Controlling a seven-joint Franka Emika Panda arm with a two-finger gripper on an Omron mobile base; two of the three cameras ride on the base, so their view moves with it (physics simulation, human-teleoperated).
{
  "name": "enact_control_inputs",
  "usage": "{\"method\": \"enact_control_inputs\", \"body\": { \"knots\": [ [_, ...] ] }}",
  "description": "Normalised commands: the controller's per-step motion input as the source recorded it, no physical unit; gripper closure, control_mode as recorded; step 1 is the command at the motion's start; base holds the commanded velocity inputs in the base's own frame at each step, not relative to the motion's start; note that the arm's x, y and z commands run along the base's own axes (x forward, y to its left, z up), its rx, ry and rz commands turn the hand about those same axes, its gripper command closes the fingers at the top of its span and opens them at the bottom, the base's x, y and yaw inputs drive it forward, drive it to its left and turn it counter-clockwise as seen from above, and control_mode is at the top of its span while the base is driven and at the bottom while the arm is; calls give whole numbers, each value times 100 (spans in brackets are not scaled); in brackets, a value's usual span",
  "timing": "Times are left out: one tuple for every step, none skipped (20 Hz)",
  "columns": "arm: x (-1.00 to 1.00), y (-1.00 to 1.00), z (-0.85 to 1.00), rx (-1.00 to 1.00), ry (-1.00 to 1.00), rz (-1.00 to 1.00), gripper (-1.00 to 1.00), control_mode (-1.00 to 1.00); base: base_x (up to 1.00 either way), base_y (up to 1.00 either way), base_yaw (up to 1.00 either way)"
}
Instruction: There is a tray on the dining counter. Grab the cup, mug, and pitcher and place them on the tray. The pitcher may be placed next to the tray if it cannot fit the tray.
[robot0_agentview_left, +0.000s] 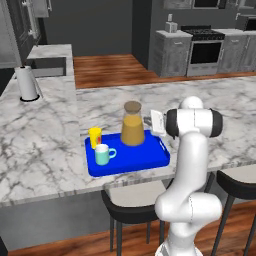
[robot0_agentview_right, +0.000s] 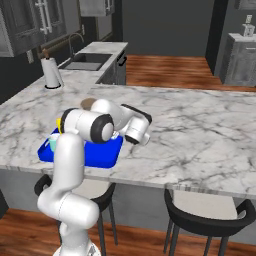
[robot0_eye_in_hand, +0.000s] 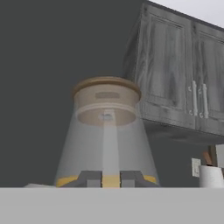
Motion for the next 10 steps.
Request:
{"method": "enact_control_inputs", "body": {
  "knots": [
    [-28, 0, 0, 0, 0, -1, 100, -100, 0, 0, 0],
    [-33, 0, 0, 0, 0, -1, 100, -100, 0, 0, 0],
    [-38, 0, 0, 0, 0, -2, 100, -100, 0, 0, 0],
    [-39, 0, 4, 0, 0, -2, 100, -100, 0, 0, 0],
    [-36, 0, 8, 0, 0, -2, 100, -100, 0, 0, 0],
    [-29, 0, 3, 0, 0, -3, 100, -100, 0, 0, 0],
    [-26, 0, 0, 0, 0, -3, 100, -100, 0, 0, 0],
    [-30, 0, 4, 0, 0, -3, 100, -100, 0, 0, 0],
    [-31, 0, 0, 0, 1, -4, 100, -100, 0, 0, 0],
    [-29, 0, 0, 0, 4, -5, 100, -100, 0, 0, 0]
  ]
}}
